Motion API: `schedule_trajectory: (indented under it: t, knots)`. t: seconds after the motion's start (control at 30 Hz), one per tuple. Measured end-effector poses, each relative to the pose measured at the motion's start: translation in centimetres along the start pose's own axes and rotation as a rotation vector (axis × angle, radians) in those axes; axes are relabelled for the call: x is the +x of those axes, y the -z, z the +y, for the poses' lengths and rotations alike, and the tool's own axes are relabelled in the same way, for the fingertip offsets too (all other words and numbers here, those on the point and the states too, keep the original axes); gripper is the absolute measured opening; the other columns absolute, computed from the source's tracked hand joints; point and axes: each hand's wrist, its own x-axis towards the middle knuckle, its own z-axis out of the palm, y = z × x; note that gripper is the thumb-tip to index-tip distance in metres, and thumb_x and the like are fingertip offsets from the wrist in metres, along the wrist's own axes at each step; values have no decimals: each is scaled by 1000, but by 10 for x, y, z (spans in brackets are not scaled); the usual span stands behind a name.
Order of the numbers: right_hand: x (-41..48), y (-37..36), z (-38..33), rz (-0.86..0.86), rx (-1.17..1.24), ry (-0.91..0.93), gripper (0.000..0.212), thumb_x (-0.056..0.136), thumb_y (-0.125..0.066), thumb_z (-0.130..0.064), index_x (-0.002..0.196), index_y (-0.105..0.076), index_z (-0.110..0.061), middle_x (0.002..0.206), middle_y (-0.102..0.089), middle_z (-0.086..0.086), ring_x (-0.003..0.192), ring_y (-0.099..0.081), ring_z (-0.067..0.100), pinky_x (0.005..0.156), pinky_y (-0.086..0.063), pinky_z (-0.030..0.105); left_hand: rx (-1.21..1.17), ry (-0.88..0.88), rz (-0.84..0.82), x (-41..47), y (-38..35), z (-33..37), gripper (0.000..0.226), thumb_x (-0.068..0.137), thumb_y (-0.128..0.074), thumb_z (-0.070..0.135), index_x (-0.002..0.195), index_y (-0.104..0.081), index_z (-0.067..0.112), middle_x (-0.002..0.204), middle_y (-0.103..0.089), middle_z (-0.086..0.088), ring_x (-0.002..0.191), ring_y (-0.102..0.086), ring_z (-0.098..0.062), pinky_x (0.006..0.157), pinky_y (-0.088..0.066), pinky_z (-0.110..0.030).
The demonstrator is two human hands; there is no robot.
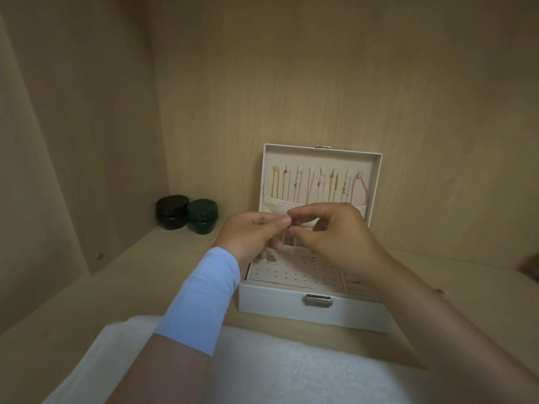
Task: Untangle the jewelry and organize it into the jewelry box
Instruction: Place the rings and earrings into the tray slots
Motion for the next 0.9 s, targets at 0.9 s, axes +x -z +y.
schedule_trajectory:
  t: [0.9]
  knots:
    - [4,-6,3,25,109,-12,25,85,-79,-18,107,-76,-28,88,-75,-10,54,-55,1,62,-48,21,200,-202,65,0,5,-1,9,89,-69,28,94,-76,26,68,-67,16,60,-62,0,62,-49,-19]
